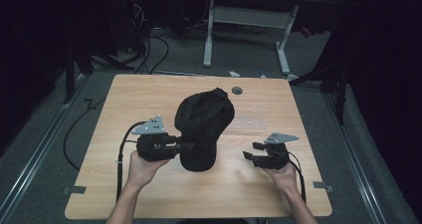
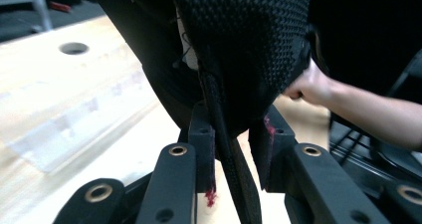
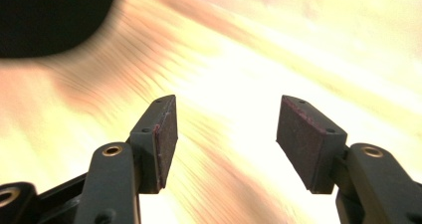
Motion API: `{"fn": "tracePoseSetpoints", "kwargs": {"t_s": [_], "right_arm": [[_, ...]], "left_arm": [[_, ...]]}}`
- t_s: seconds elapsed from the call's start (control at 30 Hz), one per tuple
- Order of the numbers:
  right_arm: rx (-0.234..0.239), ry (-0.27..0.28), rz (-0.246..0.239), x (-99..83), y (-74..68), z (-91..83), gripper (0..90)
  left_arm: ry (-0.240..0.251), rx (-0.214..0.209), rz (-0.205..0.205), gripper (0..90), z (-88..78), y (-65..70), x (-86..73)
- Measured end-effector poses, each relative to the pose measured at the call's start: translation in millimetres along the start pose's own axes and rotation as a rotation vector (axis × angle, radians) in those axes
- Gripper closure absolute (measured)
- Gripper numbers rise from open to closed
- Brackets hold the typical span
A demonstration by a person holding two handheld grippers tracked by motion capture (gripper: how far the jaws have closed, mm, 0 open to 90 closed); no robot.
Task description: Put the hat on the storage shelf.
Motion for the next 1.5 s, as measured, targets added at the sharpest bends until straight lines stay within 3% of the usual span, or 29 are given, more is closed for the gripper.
{"fn": "tracePoseSetpoints", "kwargs": {"t_s": [0.27,0.47,0.63,1.1,1.33,1.5], "right_arm": [[-0.126,-0.041,0.084,-34.6,21.6,11.6,40.8],[-0.168,-0.024,0.078,-38.0,24.7,12.7,40.3],[-0.211,-0.057,0.016,-38.2,20.9,15.4,38.7],[-0.205,-0.058,0.019,-38.2,19.9,16.2,37.5],[-0.204,-0.058,0.019,-38.2,19.9,16.2,37.3],[-0.203,-0.058,0.018,-38.2,19.9,16.2,37.1]], "left_arm": [[0.042,0.042,0.026,73.4,2.3,-1.6,9.8],[0.065,0.067,0.03,73.4,8.4,-3.9,17.6],[0.091,0.079,0.05,73.5,13.9,-2.6,21.0],[0.148,0.138,0.083,73.5,32.1,-9.2,40.6],[0.189,0.143,0.094,73.5,40.7,-11.6,53.5],[0.215,0.172,0.115,73.5,53.6,-18.4,60.8]]}}
Point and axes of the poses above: each handheld gripper's, and its own axes: z roughly forward along the jaws, x roughly out of its top, y roughly to its right, the point moved 6 cm from there along z, roughly forward along the jaws, and after that the axes turned 9 degrees about x, right-handed, at the moved point
